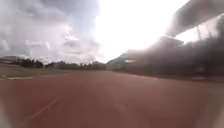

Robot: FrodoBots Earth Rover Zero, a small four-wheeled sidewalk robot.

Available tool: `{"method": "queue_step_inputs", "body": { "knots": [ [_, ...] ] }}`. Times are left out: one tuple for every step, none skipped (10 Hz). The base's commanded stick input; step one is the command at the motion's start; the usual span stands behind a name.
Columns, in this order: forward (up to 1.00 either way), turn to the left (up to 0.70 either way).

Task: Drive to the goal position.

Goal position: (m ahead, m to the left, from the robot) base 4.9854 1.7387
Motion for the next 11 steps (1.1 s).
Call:
{"method": "queue_step_inputs", "body": {
  "knots": [
    [0.7, 0.0],
    [0.7, 0.0],
    [0.7, 0.0],
    [0.7, 0.0],
    [0.7, 0.0],
    [0.7, 0.0],
    [0.7, 0.0],
    [0.7, 0.0],
    [0.7, 0.0],
    [0.7, 0.0],
    [0.7, 0.0]
  ]
}}
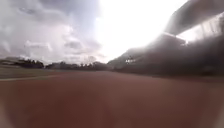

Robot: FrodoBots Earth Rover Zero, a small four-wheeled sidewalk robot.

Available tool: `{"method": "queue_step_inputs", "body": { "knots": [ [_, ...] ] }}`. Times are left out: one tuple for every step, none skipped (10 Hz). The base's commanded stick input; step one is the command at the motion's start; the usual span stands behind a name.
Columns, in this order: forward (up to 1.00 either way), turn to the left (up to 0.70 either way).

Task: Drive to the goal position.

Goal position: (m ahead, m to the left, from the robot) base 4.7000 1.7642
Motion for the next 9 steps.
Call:
{"method": "queue_step_inputs", "body": {
  "knots": [
    [0.7, 0.0],
    [0.7, 0.0],
    [0.7, 0.0],
    [0.7, 0.0],
    [0.7, 0.0],
    [0.7, 0.0],
    [0.7, 0.0],
    [0.7, 0.0],
    [0.7, 0.0]
  ]
}}
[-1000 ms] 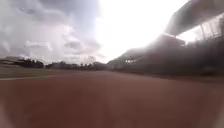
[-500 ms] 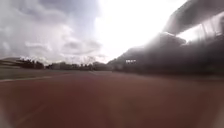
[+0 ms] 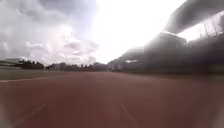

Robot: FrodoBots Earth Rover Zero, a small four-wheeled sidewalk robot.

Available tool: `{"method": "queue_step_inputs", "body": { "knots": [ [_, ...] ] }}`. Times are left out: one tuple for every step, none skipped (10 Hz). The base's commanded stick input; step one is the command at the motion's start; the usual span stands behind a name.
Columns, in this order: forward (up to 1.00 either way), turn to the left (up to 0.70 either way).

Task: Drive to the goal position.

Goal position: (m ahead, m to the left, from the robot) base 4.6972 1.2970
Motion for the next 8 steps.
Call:
{"method": "queue_step_inputs", "body": {
  "knots": [
    [0.7, 0.0],
    [0.7, 0.0],
    [0.7, 0.0],
    [0.7, 0.0],
    [0.7, 0.0],
    [0.7, 0.0],
    [0.7, 0.0],
    [0.7, 0.0]
  ]
}}
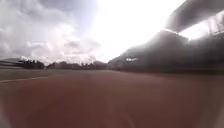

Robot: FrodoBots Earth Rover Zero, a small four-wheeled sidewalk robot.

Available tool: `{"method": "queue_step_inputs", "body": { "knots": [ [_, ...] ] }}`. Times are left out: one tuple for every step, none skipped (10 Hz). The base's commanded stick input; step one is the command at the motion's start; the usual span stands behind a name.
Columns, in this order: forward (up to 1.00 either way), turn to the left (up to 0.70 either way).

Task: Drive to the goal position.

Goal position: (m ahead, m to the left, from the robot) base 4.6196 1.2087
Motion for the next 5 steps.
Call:
{"method": "queue_step_inputs", "body": {
  "knots": [
    [0.7, 0.0],
    [0.7, 0.0],
    [0.7, 0.0],
    [0.7, 0.0],
    [0.7, 0.0]
  ]
}}
